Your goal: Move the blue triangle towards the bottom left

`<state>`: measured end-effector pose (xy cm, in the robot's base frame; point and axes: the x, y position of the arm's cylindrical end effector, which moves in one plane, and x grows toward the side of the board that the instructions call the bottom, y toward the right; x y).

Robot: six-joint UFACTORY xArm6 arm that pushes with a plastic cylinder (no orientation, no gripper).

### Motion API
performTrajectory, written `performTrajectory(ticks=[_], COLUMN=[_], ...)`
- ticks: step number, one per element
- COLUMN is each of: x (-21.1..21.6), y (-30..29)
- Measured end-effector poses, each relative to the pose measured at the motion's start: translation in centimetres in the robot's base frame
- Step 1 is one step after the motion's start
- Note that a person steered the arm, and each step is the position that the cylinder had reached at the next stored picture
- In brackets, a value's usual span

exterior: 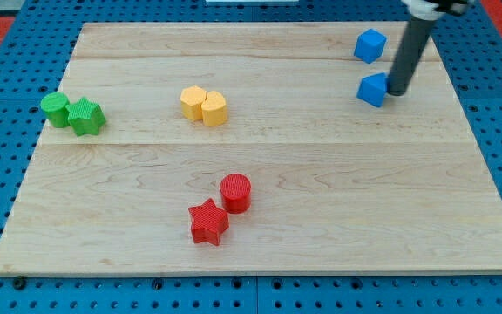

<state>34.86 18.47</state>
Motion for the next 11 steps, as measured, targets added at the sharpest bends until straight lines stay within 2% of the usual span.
performTrajectory(ticks=[1, 2, 3, 4, 5, 6, 7, 8, 9, 11], x=[0.0, -4.9, -2.9, 2.3, 2.2, -0.2, 5.8, 5.8, 3.6, 5.4], y=[-8.5, -7.4, -10.0, -10.0, -10.1, -9.1, -13.0, -13.1, -11.5, -20.5])
